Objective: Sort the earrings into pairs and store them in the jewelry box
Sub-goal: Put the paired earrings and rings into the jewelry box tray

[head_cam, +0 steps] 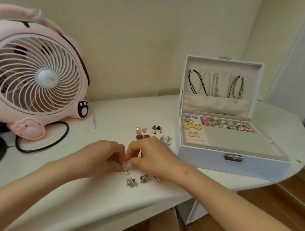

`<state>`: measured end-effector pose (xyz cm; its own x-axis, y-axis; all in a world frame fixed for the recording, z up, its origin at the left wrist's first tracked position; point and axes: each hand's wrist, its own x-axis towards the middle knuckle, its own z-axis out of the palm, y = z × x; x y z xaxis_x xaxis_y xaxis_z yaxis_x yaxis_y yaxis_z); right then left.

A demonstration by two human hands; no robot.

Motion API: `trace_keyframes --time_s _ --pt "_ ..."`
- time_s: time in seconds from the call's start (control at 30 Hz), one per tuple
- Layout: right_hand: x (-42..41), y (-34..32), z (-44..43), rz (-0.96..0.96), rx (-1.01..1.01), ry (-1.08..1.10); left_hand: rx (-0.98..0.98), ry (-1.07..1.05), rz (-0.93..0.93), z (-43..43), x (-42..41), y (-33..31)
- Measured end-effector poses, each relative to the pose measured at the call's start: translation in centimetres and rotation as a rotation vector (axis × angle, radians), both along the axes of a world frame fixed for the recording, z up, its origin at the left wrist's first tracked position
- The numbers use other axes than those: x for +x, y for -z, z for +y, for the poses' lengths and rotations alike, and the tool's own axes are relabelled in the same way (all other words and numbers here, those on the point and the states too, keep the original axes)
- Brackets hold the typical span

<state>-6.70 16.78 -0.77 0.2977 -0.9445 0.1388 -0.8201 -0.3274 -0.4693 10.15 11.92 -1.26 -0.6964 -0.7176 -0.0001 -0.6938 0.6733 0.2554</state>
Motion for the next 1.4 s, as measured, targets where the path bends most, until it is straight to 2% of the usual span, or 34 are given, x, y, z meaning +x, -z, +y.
trace_keyframes --time_s 0.37,0.57,0.9,1.4 --pt "0.09 0.3 -0.16 0.016 -0.009 -0.037 -0.051 0.022 0.041 0.23 -0.24 0.04" --pt "0.21 0.15 0.06 0.088 -0.042 -0.048 -0.062 0.01 0.06 0.29 -0.07 0.2" --pt "0.28 0.29 0.0 0.294 -0.23 -0.077 -0.107 0.019 0.072 0.4 -0.12 0.01" --pt "0.16 0.06 -0.21 0.276 -0.236 -0.079 -0.047 0.06 0.066 -0.34 0.17 -0.22"
